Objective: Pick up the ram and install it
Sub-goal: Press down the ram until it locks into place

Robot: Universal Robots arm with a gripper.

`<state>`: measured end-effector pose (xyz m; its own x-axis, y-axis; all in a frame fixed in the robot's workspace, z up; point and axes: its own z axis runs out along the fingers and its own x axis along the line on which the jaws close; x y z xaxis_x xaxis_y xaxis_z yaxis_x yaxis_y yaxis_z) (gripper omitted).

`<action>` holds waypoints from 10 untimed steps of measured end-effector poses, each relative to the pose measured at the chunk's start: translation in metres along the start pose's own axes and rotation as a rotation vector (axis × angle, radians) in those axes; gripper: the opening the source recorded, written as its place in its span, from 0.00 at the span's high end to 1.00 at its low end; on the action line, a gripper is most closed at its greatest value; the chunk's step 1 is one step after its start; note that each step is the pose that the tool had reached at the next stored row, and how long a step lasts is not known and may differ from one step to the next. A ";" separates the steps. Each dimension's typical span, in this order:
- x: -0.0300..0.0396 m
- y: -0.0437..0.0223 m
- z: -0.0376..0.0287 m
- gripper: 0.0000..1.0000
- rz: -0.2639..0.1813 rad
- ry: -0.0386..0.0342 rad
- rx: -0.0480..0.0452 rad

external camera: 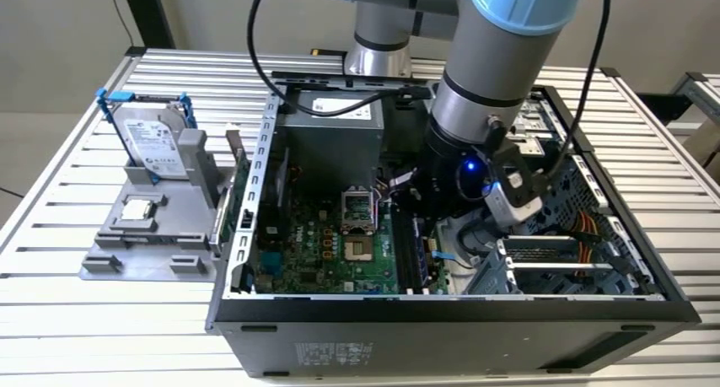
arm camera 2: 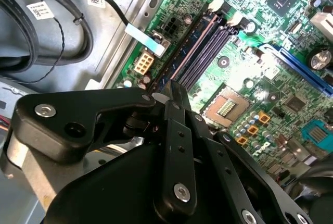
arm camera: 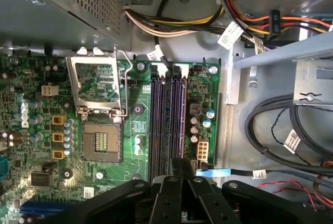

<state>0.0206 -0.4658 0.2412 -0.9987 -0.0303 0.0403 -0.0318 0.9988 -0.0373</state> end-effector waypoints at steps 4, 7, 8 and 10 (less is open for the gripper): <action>0.0000 0.0001 0.0000 1.00 -0.022 -0.0008 0.0009; 0.0000 0.0003 0.0000 1.00 -0.035 -0.0013 0.0014; 0.0000 0.0004 0.0000 1.00 -0.039 -0.0015 0.0016; 0.0000 0.0006 0.0000 1.00 -0.048 -0.0018 0.0019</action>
<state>0.0206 -0.4652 0.2412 -0.9962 -0.0778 0.0403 -0.0793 0.9962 -0.0373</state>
